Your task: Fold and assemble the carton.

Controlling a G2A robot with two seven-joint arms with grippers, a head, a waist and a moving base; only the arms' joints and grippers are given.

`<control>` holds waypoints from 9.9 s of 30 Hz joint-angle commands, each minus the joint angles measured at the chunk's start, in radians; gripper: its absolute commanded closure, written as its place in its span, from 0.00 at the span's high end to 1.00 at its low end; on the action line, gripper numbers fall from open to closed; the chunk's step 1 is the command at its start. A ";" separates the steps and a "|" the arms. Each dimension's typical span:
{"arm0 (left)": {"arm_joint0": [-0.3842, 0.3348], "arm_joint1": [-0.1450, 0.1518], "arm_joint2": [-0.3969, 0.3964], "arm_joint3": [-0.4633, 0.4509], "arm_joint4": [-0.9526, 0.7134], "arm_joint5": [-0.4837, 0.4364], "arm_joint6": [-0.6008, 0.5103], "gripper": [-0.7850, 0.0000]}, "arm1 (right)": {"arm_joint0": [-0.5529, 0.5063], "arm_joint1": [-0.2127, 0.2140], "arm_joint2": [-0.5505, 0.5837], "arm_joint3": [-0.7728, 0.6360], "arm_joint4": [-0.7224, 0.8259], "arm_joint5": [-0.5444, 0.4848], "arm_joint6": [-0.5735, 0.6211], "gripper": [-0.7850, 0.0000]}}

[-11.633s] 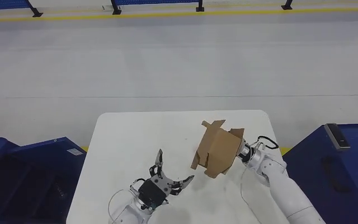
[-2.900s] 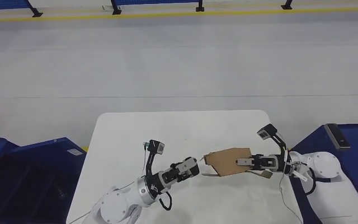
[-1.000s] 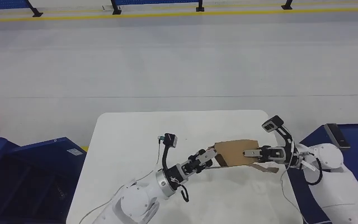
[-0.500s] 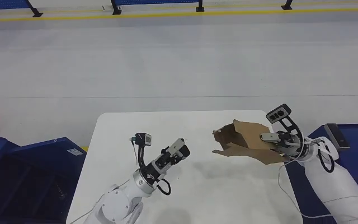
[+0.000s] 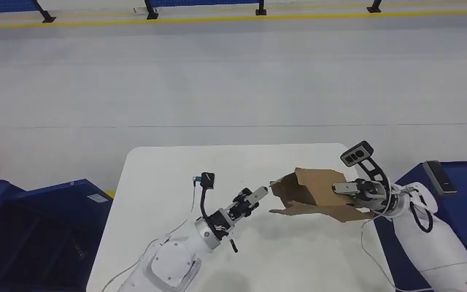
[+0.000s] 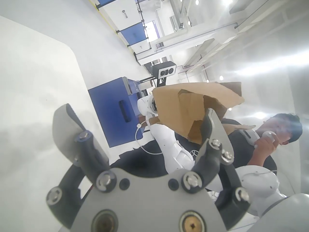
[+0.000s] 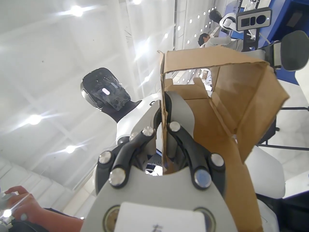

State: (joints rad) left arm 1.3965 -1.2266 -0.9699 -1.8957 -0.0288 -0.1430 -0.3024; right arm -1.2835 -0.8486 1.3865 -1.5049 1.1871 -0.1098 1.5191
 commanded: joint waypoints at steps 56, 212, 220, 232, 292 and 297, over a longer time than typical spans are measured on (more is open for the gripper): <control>0.178 -0.026 -0.034 -0.034 0.609 -0.140 0.583 1.00 | -0.084 -0.035 0.147 -0.078 -0.215 -0.049 -0.224 0.00; 0.231 -0.128 -0.053 -0.038 1.435 0.210 0.974 1.00 | 0.125 -0.036 -0.213 0.183 0.147 0.213 0.001 0.00; 0.266 -0.125 0.016 -0.104 1.737 0.309 0.940 1.00 | 0.091 -0.038 -0.179 0.139 0.122 0.212 -0.023 0.00; 0.233 -0.115 -0.020 -0.157 1.897 0.252 0.624 1.00 | 0.082 -0.037 -0.156 0.091 0.038 0.184 -0.037 0.00; 0.327 -0.094 -0.060 -0.322 1.969 0.296 0.728 1.00 | 0.100 -0.061 -0.237 0.138 0.328 0.468 -0.057 0.00; 0.310 -0.093 -0.047 -0.317 2.071 0.281 0.668 1.00 | 0.126 -0.050 -0.287 0.136 0.295 0.446 -0.035 0.00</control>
State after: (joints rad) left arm 1.7154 -1.3179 -1.0265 -2.2134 2.0345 0.1410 0.3781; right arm -1.1628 -0.9020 1.1074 -1.3660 1.4951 0.3438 1.4762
